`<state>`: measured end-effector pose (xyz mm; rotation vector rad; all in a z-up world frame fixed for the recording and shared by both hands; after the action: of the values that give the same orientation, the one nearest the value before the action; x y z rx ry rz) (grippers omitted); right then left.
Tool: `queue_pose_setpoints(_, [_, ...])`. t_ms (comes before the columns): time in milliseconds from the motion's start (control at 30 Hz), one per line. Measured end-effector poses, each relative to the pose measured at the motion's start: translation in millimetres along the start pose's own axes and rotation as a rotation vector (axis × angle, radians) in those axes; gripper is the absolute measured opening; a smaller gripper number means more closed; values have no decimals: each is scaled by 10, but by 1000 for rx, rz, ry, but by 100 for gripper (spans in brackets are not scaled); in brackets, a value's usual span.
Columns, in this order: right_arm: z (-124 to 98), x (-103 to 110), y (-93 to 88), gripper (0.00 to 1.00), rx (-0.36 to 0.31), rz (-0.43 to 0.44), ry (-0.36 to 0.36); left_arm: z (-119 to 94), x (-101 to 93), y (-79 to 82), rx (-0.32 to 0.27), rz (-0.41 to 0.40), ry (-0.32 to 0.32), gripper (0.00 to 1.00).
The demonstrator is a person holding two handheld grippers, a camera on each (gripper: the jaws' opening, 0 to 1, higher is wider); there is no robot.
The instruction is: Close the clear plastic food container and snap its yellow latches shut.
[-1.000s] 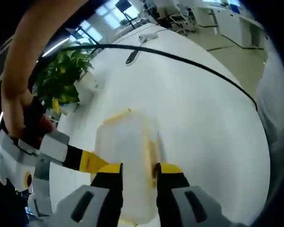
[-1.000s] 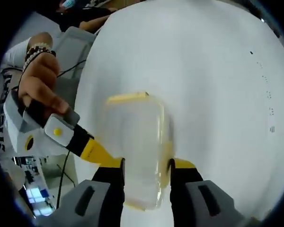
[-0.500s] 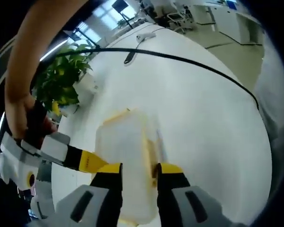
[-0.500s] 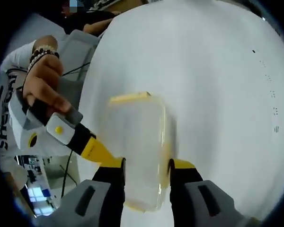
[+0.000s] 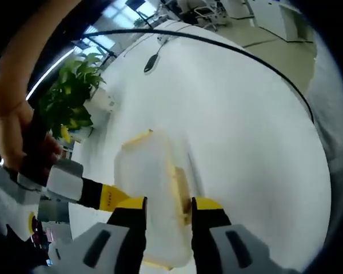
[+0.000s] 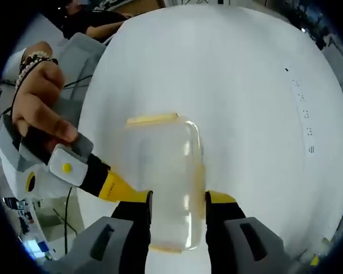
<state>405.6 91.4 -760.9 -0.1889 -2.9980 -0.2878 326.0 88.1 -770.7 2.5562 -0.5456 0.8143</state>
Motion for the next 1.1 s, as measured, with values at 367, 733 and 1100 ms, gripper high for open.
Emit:
queue_pose_setpoints(367, [-404,-22,-182,66,-300,79,-320,-115,10,7,-49,-116,22,43])
queue_pose_setpoints(733, [-578,255,-521,64,-611,193,-422,-468,435,-215,-348,-809,249,66])
queue_pose_setpoints(1100, [-57,438,-845,70,-677,284,-402,-354,202,-731,-355,-1138,291,86])
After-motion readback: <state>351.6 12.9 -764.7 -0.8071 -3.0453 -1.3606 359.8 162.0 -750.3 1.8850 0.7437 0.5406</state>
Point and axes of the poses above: the point that each gripper's makers call its tool centre point, and the gripper's own axes: z roughly forward along the fingers, x roughly to its left, y roughly out of its top, the point moved 2 cm from there along -z, roughly backward along the fingers
